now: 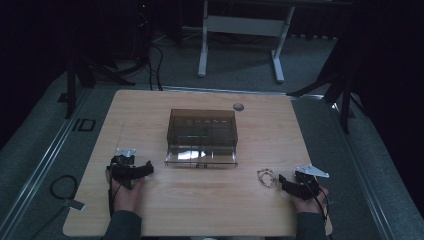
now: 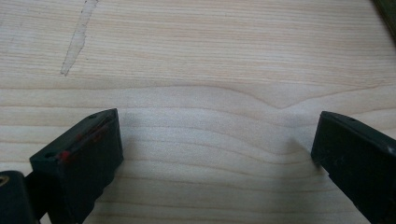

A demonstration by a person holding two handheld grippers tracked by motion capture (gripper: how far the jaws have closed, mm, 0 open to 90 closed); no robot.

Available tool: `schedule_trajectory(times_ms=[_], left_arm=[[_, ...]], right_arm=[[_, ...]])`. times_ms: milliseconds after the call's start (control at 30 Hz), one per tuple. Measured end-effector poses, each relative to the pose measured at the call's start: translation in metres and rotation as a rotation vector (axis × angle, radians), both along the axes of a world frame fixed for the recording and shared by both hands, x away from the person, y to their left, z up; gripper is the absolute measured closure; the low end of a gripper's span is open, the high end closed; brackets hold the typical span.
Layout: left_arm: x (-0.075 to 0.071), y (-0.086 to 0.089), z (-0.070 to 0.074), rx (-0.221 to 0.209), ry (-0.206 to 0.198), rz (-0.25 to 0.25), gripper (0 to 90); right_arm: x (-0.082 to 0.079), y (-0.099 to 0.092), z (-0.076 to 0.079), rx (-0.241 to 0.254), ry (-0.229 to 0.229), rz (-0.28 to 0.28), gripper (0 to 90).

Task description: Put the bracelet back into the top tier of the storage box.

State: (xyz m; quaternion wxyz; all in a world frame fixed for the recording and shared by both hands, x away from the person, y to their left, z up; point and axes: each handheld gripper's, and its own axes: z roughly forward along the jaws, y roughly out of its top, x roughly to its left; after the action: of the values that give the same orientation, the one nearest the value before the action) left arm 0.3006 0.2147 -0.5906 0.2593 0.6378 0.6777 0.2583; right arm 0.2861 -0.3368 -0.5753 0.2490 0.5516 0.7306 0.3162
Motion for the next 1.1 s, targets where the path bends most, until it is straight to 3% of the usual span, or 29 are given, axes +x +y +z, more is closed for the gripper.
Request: schedule_trajectory(times_ms=[133,267,433,1100], left_arm=[[0.0,0.0,0.0,0.0,0.0,0.0,2.1],[0.0,0.0,0.0,0.0,0.0,0.0,2.0],[0.0,0.0,0.0,0.0,0.0,0.001,2.1],[0.0,-0.001,0.0,-0.001,0.0,0.005,2.1]], right_arm=[[0.001,0.0,0.002,-0.005,0.02,0.007,31.5],[0.003,-0.002,0.006,-0.008,0.043,0.003,41.3],[0.003,-0.003,0.01,-0.017,0.065,0.033,44.8],[0.01,0.009,0.035,-0.097,0.183,0.22,51.0]])
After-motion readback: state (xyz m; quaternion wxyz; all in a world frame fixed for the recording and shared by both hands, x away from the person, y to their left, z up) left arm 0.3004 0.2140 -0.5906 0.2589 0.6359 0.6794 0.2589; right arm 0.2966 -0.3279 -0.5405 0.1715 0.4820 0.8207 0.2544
